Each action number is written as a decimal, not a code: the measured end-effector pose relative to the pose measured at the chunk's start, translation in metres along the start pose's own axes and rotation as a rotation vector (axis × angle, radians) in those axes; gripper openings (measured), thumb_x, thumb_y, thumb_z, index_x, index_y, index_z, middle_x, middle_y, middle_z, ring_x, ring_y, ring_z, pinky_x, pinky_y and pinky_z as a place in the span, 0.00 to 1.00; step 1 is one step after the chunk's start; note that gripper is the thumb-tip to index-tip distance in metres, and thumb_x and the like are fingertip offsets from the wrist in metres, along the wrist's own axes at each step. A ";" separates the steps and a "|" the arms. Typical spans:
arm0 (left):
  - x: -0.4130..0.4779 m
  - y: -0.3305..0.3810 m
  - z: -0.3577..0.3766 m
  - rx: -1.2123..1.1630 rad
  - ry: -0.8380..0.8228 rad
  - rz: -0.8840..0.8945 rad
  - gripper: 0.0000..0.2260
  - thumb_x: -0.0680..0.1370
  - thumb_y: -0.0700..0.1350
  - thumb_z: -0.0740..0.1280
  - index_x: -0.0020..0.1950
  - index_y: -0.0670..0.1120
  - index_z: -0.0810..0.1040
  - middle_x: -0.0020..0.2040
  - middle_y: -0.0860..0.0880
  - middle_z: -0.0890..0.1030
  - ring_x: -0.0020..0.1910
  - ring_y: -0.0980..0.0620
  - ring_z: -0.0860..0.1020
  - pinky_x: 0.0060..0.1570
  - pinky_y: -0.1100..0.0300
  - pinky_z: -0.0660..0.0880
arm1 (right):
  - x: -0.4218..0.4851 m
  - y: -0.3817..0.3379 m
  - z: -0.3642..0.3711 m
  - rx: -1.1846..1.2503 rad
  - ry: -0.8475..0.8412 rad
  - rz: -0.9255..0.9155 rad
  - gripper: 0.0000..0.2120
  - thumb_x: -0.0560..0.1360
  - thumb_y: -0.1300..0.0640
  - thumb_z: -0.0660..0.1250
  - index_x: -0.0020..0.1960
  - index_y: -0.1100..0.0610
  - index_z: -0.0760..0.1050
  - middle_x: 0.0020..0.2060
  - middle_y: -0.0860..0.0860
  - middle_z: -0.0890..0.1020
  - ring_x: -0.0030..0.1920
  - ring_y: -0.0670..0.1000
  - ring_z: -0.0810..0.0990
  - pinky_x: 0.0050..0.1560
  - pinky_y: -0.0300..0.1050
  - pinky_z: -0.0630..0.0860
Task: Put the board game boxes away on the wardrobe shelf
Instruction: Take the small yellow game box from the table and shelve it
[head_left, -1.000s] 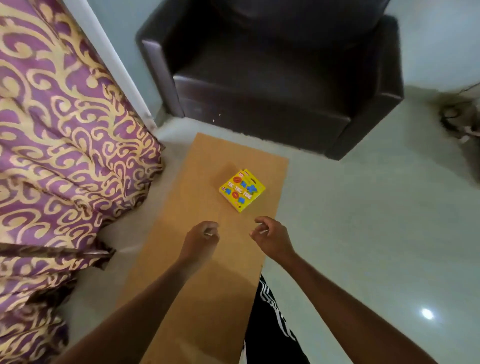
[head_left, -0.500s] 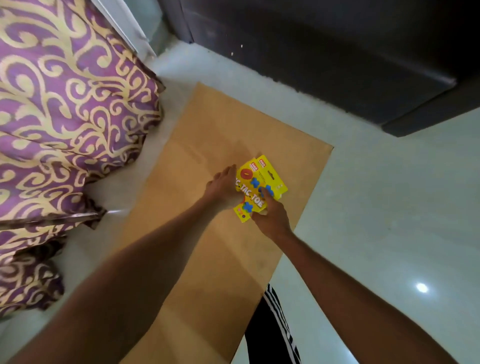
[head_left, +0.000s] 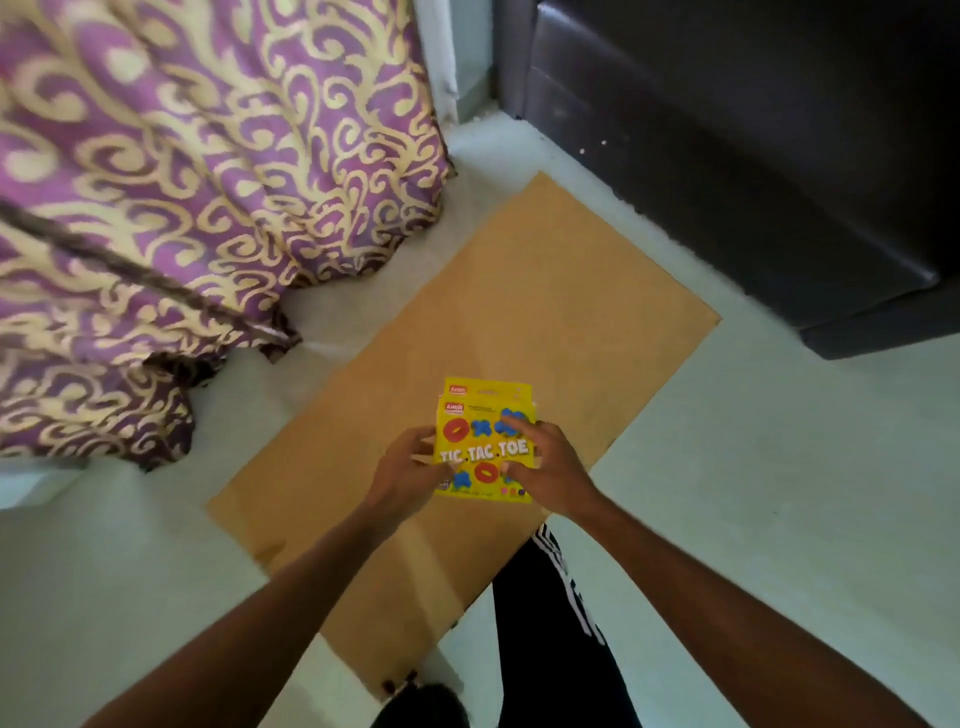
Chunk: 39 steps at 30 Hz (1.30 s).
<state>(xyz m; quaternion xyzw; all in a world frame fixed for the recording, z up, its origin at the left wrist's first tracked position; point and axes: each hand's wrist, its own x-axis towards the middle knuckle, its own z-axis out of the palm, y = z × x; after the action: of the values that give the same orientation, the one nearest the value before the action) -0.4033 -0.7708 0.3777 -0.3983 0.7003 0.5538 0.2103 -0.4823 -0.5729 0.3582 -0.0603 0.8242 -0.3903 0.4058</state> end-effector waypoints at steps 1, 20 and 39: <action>-0.016 -0.012 -0.011 -0.002 0.004 0.004 0.23 0.68 0.39 0.75 0.62 0.47 0.75 0.52 0.44 0.81 0.45 0.45 0.83 0.41 0.53 0.79 | -0.011 -0.006 0.008 -0.011 -0.020 -0.012 0.30 0.70 0.59 0.72 0.69 0.44 0.69 0.58 0.52 0.70 0.58 0.49 0.73 0.53 0.35 0.69; -0.460 -0.412 -0.242 -0.509 0.713 -0.020 0.25 0.65 0.45 0.76 0.61 0.50 0.76 0.52 0.50 0.83 0.38 0.50 0.84 0.42 0.54 0.81 | -0.308 -0.177 0.441 -0.396 -0.597 -0.588 0.23 0.69 0.63 0.71 0.58 0.43 0.78 0.57 0.48 0.76 0.54 0.46 0.78 0.51 0.36 0.77; -0.563 -0.626 -0.461 -0.921 1.417 -0.131 0.31 0.69 0.38 0.76 0.68 0.54 0.72 0.53 0.52 0.80 0.39 0.59 0.82 0.33 0.64 0.79 | -0.377 -0.383 0.858 -0.710 -1.142 -1.066 0.28 0.64 0.65 0.76 0.60 0.46 0.77 0.57 0.51 0.75 0.53 0.47 0.77 0.54 0.39 0.76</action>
<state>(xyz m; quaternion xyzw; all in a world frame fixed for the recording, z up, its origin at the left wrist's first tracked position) 0.4943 -1.0660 0.5487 -0.7370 0.3467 0.3899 -0.4297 0.2989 -1.1898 0.5435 -0.7504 0.4285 -0.1577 0.4779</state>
